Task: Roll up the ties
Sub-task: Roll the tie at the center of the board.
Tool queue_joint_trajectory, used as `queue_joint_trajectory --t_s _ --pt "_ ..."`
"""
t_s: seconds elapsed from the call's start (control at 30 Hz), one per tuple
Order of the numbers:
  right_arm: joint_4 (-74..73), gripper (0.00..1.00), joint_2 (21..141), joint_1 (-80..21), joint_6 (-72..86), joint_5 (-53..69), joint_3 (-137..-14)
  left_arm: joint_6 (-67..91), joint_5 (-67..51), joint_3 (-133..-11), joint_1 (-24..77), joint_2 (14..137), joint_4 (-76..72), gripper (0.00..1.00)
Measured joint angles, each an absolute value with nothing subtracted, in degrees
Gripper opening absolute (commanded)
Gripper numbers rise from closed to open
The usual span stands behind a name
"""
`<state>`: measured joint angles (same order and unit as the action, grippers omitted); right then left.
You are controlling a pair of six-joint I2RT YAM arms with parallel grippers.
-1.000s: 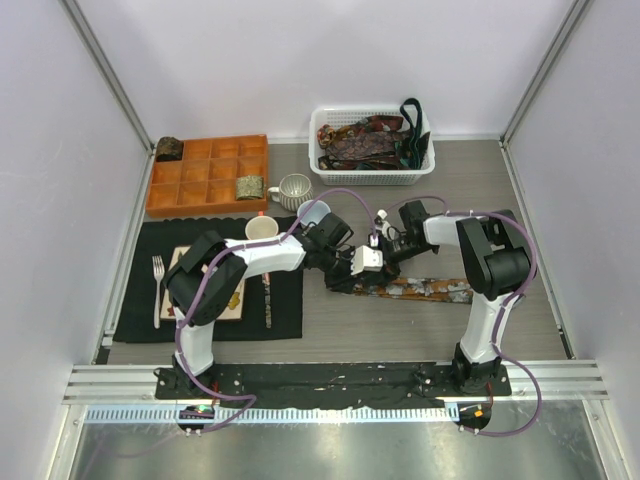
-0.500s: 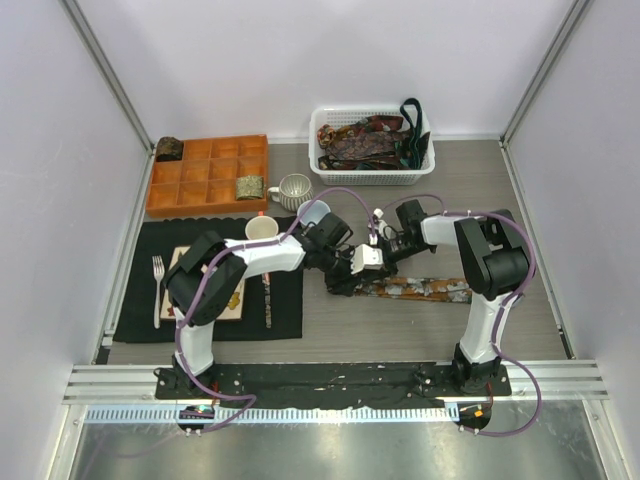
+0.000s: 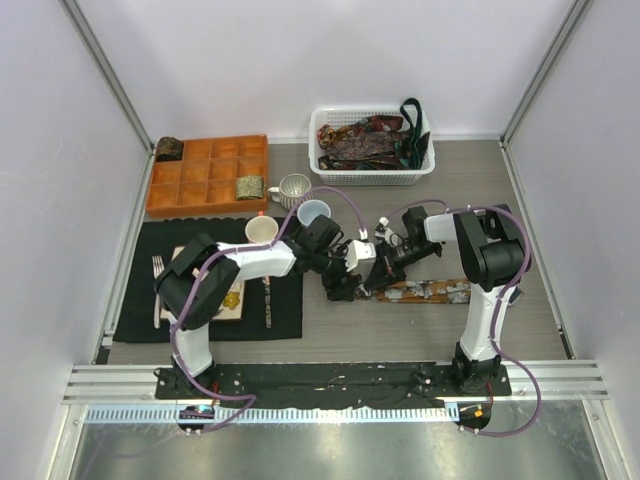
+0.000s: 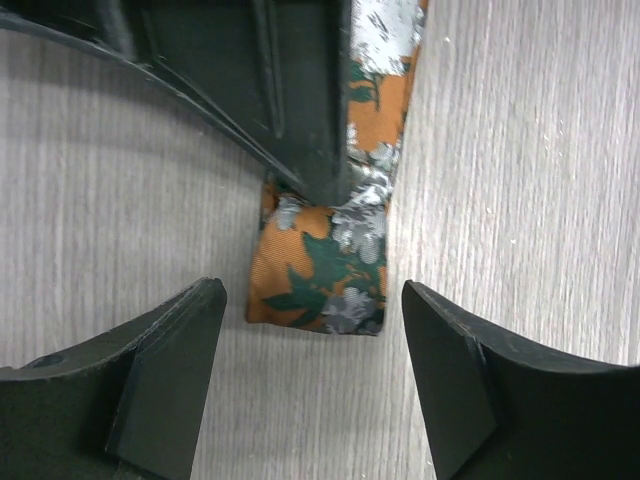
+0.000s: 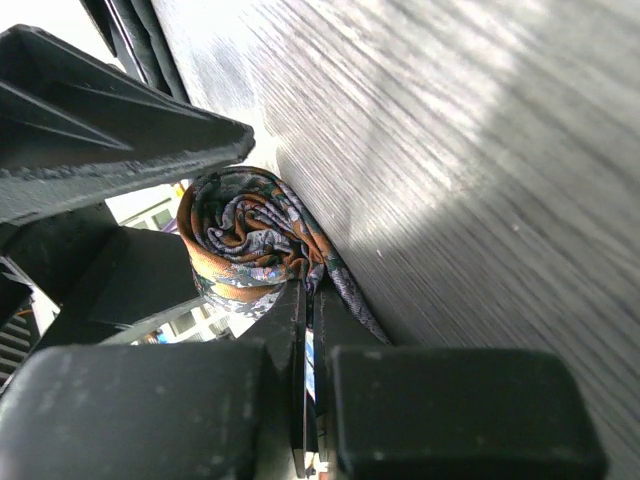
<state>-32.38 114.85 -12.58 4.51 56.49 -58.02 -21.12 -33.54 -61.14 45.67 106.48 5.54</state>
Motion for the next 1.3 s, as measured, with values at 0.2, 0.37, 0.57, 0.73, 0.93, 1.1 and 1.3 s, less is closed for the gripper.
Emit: queue_joint_trajectory --t_s 0.2,0.37,0.57,0.73,0.93,1.1,1.3 --pt "-33.2 0.01 114.9 -12.6 3.9 56.1 -58.5 -19.6 -33.6 -61.1 45.7 107.2 2.9 0.64" --pt "-34.4 0.01 116.5 -12.7 3.7 56.3 -60.4 -19.4 -33.4 -60.8 46.1 108.1 1.5 0.47" --pt "-36.0 0.15 118.3 -13.0 3.1 56.3 -63.9 -20.2 -31.4 -58.6 46.2 107.0 -0.6 0.30" --pt "-39.1 0.45 117.6 -13.6 -0.3 54.7 -66.4 -20.8 -29.9 -56.9 46.2 105.3 -0.2 0.21" --pt "-42.9 0.53 109.8 -13.2 -2.9 53.6 -66.4 -22.2 -28.5 -56.1 46.7 104.2 1.6 0.20" --pt "-43.1 0.53 106.2 -14.2 -1.6 55.9 -65.3 -23.0 -27.2 -57.1 47.5 104.2 3.2 0.20" --pt "-40.0 0.51 108.2 -16.9 3.4 55.5 -62.3 -23.5 -26.0 -58.0 48.1 104.3 4.7 0.20"
